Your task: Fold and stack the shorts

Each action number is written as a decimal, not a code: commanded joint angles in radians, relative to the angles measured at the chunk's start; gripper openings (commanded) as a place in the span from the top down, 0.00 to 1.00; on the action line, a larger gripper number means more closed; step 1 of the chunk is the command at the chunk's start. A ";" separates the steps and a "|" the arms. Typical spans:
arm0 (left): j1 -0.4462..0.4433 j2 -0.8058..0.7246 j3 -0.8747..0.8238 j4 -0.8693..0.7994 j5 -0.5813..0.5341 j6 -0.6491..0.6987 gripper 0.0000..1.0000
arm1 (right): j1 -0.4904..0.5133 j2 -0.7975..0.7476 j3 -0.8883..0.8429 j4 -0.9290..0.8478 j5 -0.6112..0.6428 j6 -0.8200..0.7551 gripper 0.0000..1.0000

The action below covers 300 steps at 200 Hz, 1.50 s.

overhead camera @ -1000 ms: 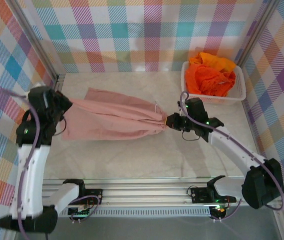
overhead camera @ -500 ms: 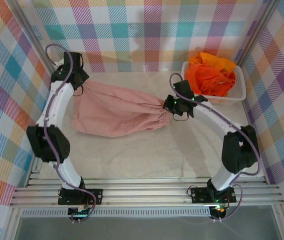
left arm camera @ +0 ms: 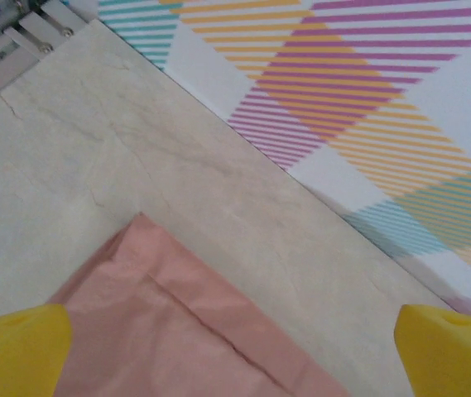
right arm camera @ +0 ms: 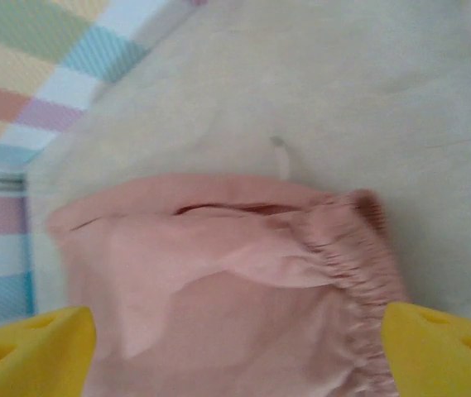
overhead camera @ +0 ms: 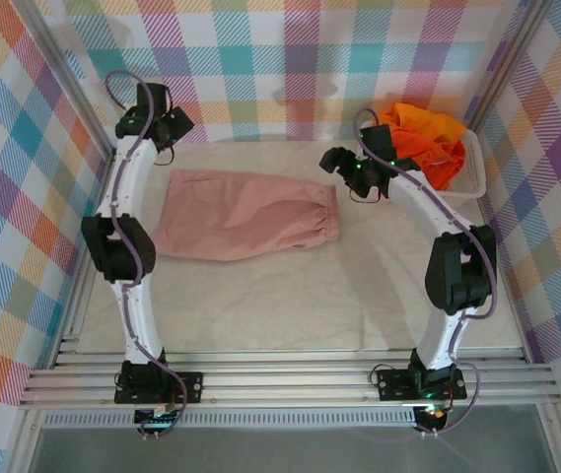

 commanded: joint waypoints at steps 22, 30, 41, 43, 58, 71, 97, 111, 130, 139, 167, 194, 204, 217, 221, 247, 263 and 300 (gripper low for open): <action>-0.001 -0.368 -0.443 0.208 0.234 -0.142 0.00 | 0.109 0.026 0.029 0.061 -0.191 -0.050 0.07; -0.007 -0.401 -0.545 0.251 0.250 -0.164 0.00 | 0.114 0.063 0.063 0.057 -0.214 -0.043 0.07; -0.016 -0.433 -0.662 0.309 0.247 -0.180 0.00 | 0.117 0.114 0.101 0.059 -0.244 -0.026 0.06; -0.017 -0.437 -0.679 0.317 0.246 -0.184 0.00 | 0.117 0.121 0.109 0.060 -0.248 -0.023 0.06; -0.023 -0.449 -0.793 0.363 0.251 -0.213 0.00 | 0.115 0.191 0.175 0.054 -0.250 -0.019 0.05; -0.026 -0.446 -0.878 0.414 0.264 -0.235 0.00 | 0.111 0.256 0.239 0.034 -0.251 -0.032 0.05; -0.032 -0.434 -1.004 0.496 0.255 -0.251 0.00 | 0.079 0.374 0.358 -0.011 -0.246 -0.033 0.06; -0.033 -0.434 -1.055 0.536 0.230 -0.243 0.00 | 0.061 0.434 0.414 -0.013 -0.244 -0.035 0.06; -0.033 -0.435 -1.115 0.553 0.200 -0.238 0.00 | 0.041 0.512 0.506 -0.045 -0.236 -0.039 0.06; -0.033 -0.438 -1.143 0.558 0.189 -0.237 0.00 | 0.036 0.545 0.539 -0.057 -0.235 -0.039 0.06; -0.033 -0.463 -1.243 0.581 0.154 -0.238 0.00 | 0.035 0.607 0.585 -0.081 -0.219 -0.035 0.06; -0.033 -0.503 -1.343 0.590 0.130 -0.241 0.00 | 0.035 0.618 0.546 -0.075 -0.218 -0.024 0.06; -0.033 -0.523 -1.379 0.588 0.128 -0.245 0.00 | 0.038 0.608 0.519 -0.065 -0.227 -0.025 0.05; -0.033 -0.556 -1.425 0.578 0.122 -0.254 0.00 | 0.047 0.580 0.469 -0.046 -0.236 -0.033 0.05; -0.033 -0.568 -1.441 0.574 0.123 -0.257 0.00 | 0.050 0.569 0.449 -0.039 -0.239 -0.040 0.04; -0.035 -0.681 -1.536 0.533 0.138 -0.278 0.00 | 0.086 0.466 0.302 -0.024 -0.247 -0.089 0.02; -0.037 -0.784 -1.570 0.456 0.141 -0.277 0.00 | 0.104 0.364 0.148 0.028 -0.251 -0.094 0.02; -0.039 -1.032 -1.518 0.325 0.155 -0.238 0.00 | 0.107 0.099 -0.090 0.122 -0.185 -0.149 0.00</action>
